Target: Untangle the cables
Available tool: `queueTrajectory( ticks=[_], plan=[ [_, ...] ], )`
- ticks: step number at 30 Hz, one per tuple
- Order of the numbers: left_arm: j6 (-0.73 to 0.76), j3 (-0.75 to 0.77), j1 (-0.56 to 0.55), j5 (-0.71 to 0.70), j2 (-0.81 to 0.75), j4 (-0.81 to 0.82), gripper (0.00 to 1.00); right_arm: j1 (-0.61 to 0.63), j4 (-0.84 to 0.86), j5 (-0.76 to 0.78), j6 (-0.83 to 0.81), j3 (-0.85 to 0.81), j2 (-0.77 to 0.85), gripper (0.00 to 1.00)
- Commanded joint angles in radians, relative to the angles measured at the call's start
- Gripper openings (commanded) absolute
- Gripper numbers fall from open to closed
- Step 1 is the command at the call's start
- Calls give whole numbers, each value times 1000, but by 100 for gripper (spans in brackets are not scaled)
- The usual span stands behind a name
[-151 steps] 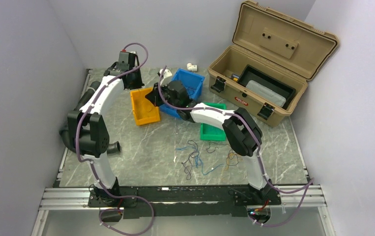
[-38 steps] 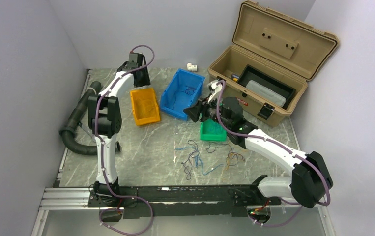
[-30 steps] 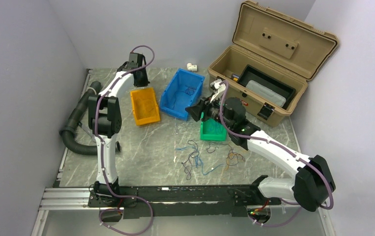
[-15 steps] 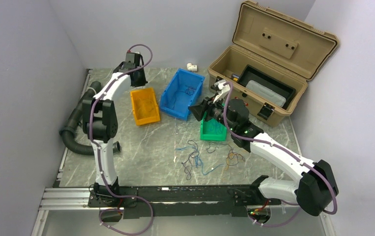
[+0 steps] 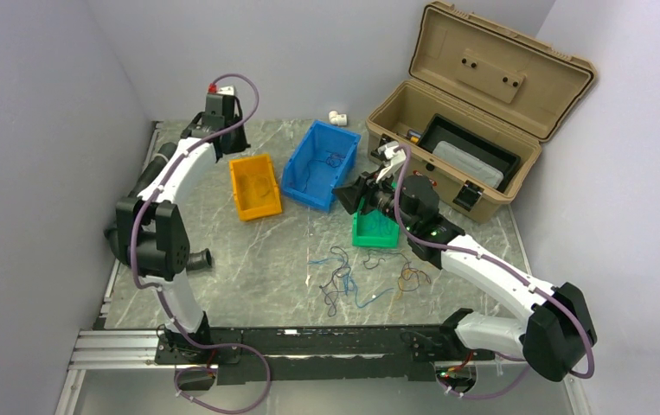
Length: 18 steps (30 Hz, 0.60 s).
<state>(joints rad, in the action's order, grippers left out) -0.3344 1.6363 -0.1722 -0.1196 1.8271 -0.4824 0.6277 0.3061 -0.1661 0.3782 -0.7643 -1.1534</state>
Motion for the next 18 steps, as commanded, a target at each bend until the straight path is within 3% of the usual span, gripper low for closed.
queueTrajectory(
  ticks=[1, 6, 18],
  plan=[
    [30, -91, -8, -61, -47, -30, 0, -4, 33, -15, 10, 11, 31, 53],
    [47, -97, -16, -97, 11, -77, 0, -5, 37, -24, 17, 10, 29, 53],
    [105, 169, -82, -209, 302, -217, 0, -5, 11, -5, 2, 16, 57, 53]
  ],
)
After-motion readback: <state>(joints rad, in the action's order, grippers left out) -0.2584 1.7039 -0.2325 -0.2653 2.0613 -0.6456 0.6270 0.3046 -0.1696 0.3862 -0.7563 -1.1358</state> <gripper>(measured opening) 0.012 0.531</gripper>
